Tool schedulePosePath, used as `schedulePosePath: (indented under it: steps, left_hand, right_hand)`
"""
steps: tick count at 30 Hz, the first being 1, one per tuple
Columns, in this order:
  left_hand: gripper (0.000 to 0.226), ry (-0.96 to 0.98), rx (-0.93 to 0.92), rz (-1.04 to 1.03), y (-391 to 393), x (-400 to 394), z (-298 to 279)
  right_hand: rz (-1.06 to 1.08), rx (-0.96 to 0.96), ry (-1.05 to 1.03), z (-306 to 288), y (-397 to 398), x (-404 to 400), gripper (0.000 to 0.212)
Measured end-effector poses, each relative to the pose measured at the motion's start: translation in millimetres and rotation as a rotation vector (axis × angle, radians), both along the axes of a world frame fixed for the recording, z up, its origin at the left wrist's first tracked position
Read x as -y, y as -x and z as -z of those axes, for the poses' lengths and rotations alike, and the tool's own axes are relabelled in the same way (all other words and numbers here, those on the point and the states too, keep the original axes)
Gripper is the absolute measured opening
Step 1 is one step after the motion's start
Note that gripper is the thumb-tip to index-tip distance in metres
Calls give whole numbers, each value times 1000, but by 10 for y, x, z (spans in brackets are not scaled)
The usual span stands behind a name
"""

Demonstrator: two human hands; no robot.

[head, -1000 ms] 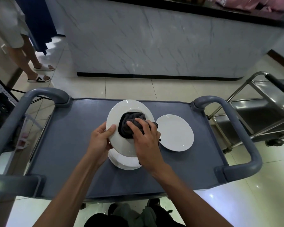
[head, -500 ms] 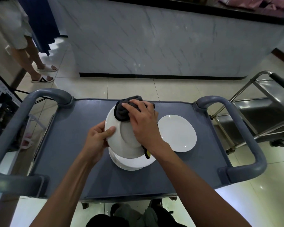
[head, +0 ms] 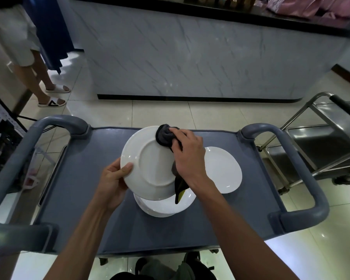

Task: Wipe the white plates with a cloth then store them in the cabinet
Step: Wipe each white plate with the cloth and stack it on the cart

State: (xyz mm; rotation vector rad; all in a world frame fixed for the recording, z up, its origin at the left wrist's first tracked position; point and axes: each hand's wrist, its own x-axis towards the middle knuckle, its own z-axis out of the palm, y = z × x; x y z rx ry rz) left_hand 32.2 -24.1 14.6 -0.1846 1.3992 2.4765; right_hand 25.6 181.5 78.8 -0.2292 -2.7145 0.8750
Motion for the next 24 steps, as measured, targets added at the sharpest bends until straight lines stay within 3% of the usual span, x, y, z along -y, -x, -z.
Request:
schedulePosePath:
  steps: [6,14,24]
  left_hand:
    - [31,-95,58,-80,42,-58,-34]
    - [31,-186,31,-135,143,-247,-159]
    - [27,-202,57,-196,159,-222,-217]
  right_hand:
    - [30,-112,80,120,-106,-76,38]
    - [-55,-301,-143,456,-400,372,41]
    - [-229,-360,-340,616,-601,434,57]
